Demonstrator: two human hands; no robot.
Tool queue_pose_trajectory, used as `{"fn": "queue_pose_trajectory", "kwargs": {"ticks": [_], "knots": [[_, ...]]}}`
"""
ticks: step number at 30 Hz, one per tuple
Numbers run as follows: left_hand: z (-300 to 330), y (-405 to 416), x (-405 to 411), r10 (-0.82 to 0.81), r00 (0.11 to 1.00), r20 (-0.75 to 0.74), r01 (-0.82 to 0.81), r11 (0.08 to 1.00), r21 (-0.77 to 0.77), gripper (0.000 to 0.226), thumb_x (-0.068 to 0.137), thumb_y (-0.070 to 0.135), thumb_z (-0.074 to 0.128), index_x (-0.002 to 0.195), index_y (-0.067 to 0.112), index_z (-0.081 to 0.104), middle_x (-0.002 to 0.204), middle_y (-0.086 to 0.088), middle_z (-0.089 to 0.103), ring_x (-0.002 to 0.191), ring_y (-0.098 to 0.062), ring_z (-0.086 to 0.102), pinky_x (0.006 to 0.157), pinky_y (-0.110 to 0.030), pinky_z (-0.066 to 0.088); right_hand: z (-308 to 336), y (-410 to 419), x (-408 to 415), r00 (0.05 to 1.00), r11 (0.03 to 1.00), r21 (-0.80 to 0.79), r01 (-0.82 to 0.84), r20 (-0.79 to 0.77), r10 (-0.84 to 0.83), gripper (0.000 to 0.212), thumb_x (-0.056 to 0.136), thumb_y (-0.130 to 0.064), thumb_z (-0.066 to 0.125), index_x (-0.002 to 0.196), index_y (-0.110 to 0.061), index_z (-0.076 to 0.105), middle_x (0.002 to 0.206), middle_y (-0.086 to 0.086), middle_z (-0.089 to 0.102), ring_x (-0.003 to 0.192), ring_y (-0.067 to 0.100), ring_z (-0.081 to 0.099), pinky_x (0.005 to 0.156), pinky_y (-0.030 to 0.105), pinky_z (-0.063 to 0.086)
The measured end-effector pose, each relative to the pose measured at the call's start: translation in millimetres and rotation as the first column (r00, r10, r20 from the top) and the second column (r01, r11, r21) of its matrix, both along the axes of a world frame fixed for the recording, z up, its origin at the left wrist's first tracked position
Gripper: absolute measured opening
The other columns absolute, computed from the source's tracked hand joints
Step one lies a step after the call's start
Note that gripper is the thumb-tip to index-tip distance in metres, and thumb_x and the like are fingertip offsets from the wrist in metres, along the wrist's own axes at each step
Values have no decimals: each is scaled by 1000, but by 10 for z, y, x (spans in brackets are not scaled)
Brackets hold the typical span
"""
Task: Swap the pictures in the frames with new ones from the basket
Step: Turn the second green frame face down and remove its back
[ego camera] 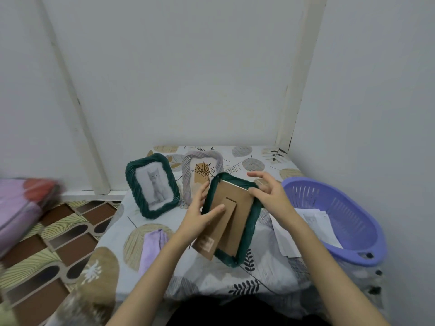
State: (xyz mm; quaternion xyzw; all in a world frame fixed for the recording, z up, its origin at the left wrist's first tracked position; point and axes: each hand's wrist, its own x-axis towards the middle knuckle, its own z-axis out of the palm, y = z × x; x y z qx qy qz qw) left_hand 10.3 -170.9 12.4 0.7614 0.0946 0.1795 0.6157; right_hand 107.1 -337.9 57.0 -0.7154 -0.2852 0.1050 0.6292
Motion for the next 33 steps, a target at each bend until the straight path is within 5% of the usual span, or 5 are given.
{"fn": "queue_pose_trajectory", "kwargs": {"ticks": [3,7,12,18,33], "knots": [[-128,-28,-119,62,998,4,-61,984,-165,68,83,14,66,140,25,30,111,2,56,97,-6,60,76,-18,52,-156,29,35,981,997,74,38,-191,-24,29,88,-11,60,116,-15,56,73,4,67,61,9,62,57,21,49],[-383,-42,-243,137,990,-10,-138,984,-117,55,85,16,64,132,32,41,129,16,45,120,-5,40,101,-29,39,-559,112,-29,967,994,-47,103,-228,-111,30,77,-28,73,103,-22,61,94,14,68,89,24,66,80,36,54],[-575,-79,-264,244,968,59,-241,969,-61,31,88,6,58,111,27,56,115,16,56,117,-9,47,104,-32,37,-779,168,-228,954,991,62,119,-285,-96,26,85,-13,64,111,-9,62,82,6,67,78,12,64,66,17,52],[-637,-16,-234,272,959,78,-265,961,-83,27,89,0,53,114,10,57,109,3,58,100,2,52,80,0,40,-884,144,-281,976,991,85,103,-199,-85,30,85,-2,61,111,-17,63,109,-8,63,97,-2,56,94,22,44],[-670,21,-15,404,913,53,-407,912,56,11,90,12,57,98,17,61,95,4,62,94,-9,56,81,-19,44,-1068,334,-149,937,955,93,282,-239,-253,23,80,-4,68,103,-2,66,100,10,67,89,12,61,79,15,51]]}}
